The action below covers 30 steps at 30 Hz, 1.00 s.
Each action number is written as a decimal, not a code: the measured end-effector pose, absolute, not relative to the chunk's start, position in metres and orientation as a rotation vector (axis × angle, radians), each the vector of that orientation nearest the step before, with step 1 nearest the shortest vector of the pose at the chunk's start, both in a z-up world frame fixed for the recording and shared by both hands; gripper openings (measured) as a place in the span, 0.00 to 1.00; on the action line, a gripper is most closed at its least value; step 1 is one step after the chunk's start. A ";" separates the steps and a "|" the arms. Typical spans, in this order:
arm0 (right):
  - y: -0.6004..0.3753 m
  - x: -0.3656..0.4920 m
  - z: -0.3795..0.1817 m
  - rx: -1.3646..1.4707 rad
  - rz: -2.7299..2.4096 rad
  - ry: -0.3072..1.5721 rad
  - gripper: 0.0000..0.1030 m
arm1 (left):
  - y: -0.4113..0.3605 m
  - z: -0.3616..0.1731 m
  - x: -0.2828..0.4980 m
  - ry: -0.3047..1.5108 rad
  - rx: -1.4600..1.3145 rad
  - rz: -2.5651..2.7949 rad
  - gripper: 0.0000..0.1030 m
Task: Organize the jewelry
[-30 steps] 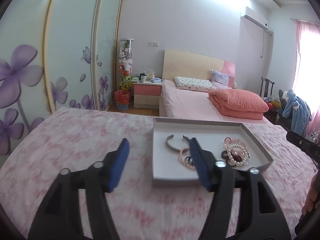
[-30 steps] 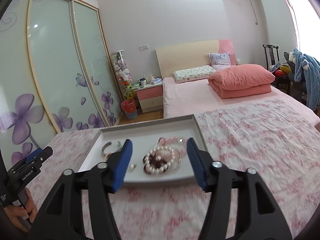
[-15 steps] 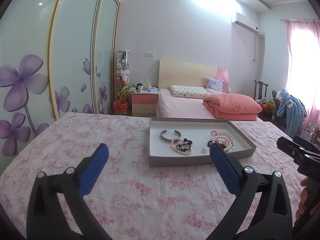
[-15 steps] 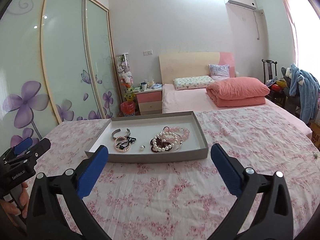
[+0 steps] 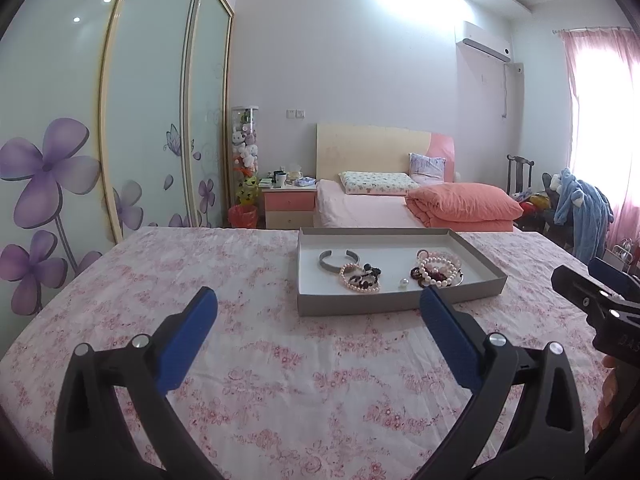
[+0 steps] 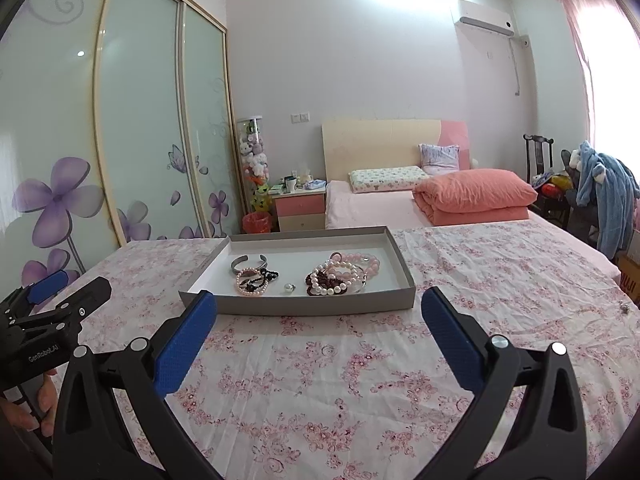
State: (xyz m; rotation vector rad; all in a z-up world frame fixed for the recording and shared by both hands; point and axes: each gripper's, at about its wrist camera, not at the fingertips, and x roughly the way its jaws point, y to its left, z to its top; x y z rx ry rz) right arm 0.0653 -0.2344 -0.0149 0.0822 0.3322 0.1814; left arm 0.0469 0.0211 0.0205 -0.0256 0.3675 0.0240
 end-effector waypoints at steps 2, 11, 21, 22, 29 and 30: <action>-0.235 0.063 -0.016 0.086 0.182 0.323 0.98 | 0.022 0.019 0.046 0.366 -0.027 0.025 0.96; -0.237 0.059 -0.018 0.082 0.183 0.295 0.98 | 0.022 0.016 0.042 0.362 -0.029 0.020 0.96; -0.238 0.059 -0.016 0.090 0.182 0.297 0.98 | 0.019 0.017 0.039 0.358 -0.026 0.019 0.96; -0.237 0.060 -0.016 0.090 0.184 0.297 0.98 | 0.019 0.017 0.039 0.358 -0.025 0.019 0.96; -0.237 0.061 -0.018 0.094 0.189 0.307 0.98 | 0.017 0.018 0.041 0.366 -0.023 0.014 0.96; -0.237 0.061 -0.018 0.095 0.190 0.309 0.98 | 0.016 0.018 0.041 0.367 -0.022 0.013 0.96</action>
